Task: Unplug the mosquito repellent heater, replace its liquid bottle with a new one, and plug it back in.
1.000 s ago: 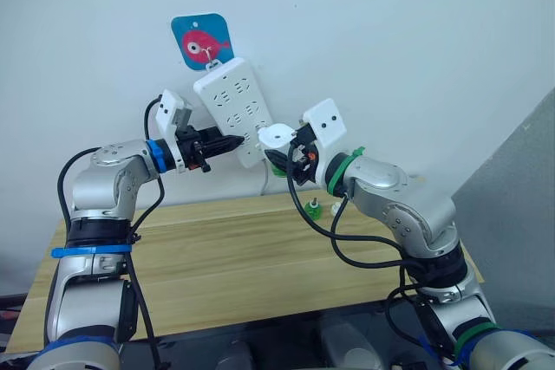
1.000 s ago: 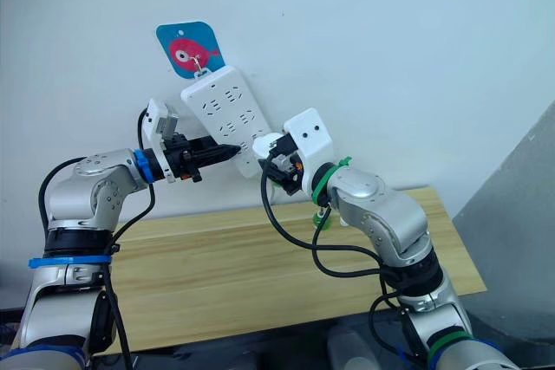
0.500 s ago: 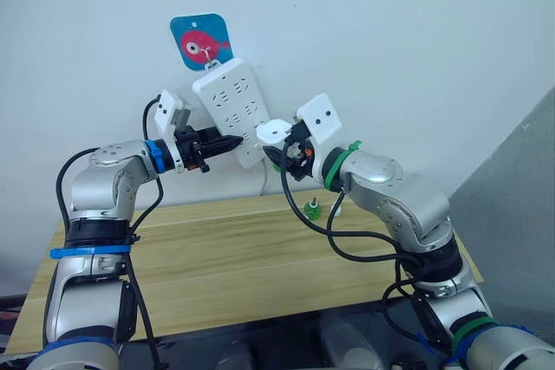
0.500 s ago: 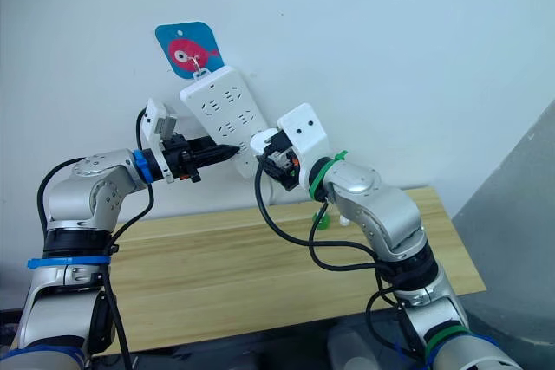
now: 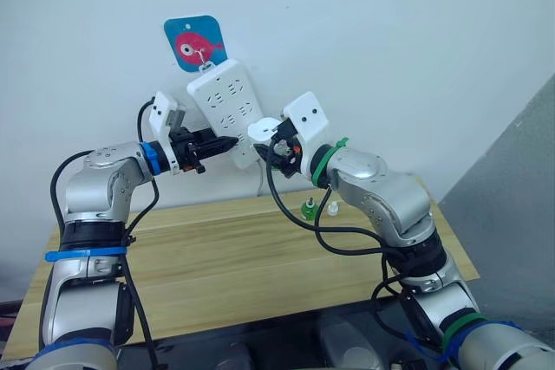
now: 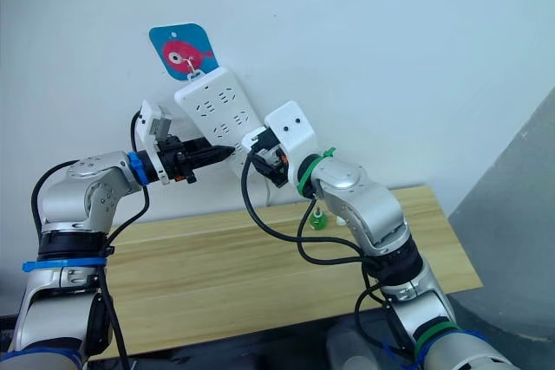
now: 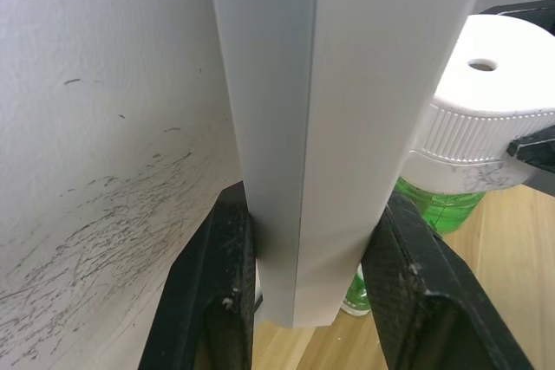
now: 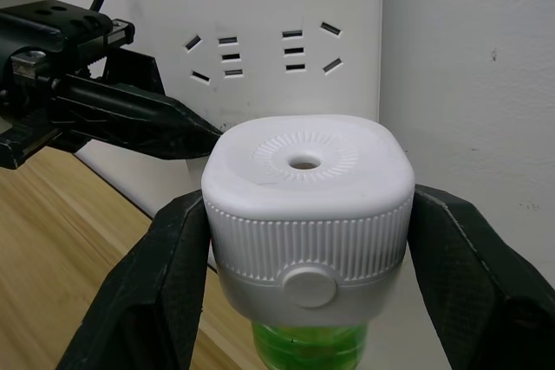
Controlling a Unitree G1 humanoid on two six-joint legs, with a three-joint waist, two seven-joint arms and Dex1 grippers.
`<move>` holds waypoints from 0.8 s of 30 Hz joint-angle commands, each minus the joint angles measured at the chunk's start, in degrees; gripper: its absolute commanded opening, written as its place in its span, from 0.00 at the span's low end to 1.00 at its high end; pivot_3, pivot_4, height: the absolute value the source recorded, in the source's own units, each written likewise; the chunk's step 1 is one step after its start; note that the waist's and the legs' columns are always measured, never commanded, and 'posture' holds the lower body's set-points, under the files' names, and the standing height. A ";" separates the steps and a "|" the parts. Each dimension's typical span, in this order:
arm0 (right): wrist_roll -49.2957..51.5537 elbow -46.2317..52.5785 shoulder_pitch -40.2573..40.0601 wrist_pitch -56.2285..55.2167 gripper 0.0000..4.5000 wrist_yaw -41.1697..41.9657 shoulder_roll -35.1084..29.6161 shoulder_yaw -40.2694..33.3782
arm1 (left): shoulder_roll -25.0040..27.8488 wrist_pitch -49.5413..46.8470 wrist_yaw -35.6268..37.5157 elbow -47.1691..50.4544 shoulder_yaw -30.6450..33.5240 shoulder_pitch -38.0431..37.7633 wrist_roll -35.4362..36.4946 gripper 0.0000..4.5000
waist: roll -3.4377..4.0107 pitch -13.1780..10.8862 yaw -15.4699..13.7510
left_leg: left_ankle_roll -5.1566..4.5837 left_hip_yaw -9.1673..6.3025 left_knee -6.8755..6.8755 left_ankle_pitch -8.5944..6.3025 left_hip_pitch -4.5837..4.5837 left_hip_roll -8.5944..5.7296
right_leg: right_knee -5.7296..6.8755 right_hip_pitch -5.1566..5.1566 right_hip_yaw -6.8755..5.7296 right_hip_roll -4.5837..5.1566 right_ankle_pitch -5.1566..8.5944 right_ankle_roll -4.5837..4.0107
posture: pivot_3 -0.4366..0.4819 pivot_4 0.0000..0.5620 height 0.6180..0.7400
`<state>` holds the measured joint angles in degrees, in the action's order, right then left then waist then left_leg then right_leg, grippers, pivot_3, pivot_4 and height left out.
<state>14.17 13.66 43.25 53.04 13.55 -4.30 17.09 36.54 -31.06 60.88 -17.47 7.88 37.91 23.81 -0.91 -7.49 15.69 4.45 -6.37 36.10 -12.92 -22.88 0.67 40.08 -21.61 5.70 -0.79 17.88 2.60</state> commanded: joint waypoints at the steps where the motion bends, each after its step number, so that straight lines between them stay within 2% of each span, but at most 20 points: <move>1: -1.51 -1.57 1.05 -3.21 0.66 0.03 2.16 1.09 | -1.44 -1.48 2.97 4.83 -2.60 -0.12 2.37 0.29 | 0.00 0.01 0.12 | 0.00 0.00 0.00 0.00 0.04 0.00 | 0.00 0.04 -0.01 -0.01 0.00 0.00 | 0.18 0.15 0.94; 14: -4.04 -6.82 -0.37 -9.38 0.66 1.75 5.35 1.99 | -1.31 -3.75 3.02 7.07 -1.65 -1.38 3.09 0.29 | 0.00 0.07 0.63 | 0.01 -0.01 0.00 0.00 0.14 0.03 | 0.13 0.07 -0.01 -0.05 0.00 -0.01 | 0.19 0.14 0.94; 18: -3.81 -5.73 -0.67 -9.37 0.66 3.30 5.41 1.62 | -1.08 0.54 2.42 5.11 -1.89 -1.27 0.55 0.29 | 0.00 0.08 0.63 | 0.02 -0.02 0.01 0.01 0.15 0.03 | 0.16 0.07 0.00 -0.05 0.00 0.00 | 0.20 0.14 0.94; 22: -3.87 -4.83 -0.98 -8.66 0.96 3.70 4.81 1.10 | -1.33 4.85 1.58 2.18 -2.09 -0.77 -2.13 0.29 | -0.02 0.09 0.13 | 0.02 -0.08 0.00 0.01 0.09 0.02 | 0.14 0.06 -0.05 -0.01 0.00 -0.01 | 0.20 0.13 0.94; 24: -3.84 -4.15 -0.88 -7.77 1.00 3.96 4.48 1.10 | -1.40 6.56 1.35 1.48 -2.36 -0.71 -2.96 0.29 | -0.03 0.09 -0.02 | 0.02 -0.14 -0.02 0.01 -0.04 0.02 | -0.04 0.02 -0.11 0.02 0.00 -0.02 | 0.20 0.13 0.94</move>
<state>10.13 7.59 41.61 45.34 16.64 -0.27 18.02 35.79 -26.46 60.74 -16.66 8.18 36.65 21.75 -0.93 -7.40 15.67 4.47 -6.50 36.08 -12.91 -22.94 0.70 40.00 -21.58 5.60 -0.69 17.88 2.58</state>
